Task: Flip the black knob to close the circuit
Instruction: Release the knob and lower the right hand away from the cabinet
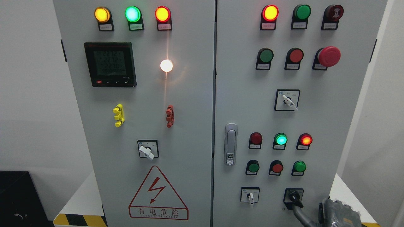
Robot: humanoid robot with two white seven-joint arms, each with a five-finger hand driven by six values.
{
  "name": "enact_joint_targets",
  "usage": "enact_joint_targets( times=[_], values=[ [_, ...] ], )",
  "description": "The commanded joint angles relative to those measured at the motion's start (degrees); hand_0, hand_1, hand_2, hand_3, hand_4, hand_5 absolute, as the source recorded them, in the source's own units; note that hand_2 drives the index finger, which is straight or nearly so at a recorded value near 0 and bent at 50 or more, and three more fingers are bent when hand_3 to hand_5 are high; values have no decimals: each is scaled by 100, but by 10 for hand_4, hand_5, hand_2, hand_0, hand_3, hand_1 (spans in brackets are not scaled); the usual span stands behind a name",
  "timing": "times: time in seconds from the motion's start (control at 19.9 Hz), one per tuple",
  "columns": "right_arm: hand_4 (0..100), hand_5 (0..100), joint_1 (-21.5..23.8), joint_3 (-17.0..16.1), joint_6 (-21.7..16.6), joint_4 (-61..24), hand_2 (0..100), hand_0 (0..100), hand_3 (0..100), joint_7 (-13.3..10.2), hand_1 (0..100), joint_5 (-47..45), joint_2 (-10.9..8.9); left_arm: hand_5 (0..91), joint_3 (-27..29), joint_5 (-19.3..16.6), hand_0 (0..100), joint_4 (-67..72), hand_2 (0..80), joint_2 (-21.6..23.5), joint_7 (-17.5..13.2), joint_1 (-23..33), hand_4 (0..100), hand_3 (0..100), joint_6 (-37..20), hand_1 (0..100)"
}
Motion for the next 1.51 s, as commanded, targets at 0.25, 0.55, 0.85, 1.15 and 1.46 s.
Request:
enact_joint_targets(
  times=[0.25,0.55,0.85,1.15,1.46],
  values=[
    [1000,1000,-23,-49,7,-162,979,0,1000,-27,0,-39,4,0,4,0,120,0,0,0,-7,0,0,0,-4,556],
    [1000,1000,-15,-40,7,-188,978,0,1000,-36,0,-39,30,0,-5,0,120,0,0,0,-7,0,0,0,-4,556],
    [1000,1000,20,13,-10,-215,978,0,1000,-80,0,-39,83,0,4,0,120,0,0,0,1,0,0,0,-4,556],
    [1000,1000,126,74,-141,-171,977,0,1000,-89,0,-39,153,0,4,0,120,0,0,0,-7,0,0,0,-4,556],
    [1000,1000,205,215,-282,-92,975,0,1000,-97,0,-39,180,0,-5,0,120,-8,0,0,-7,0,0,0,-4,556]
  ],
)
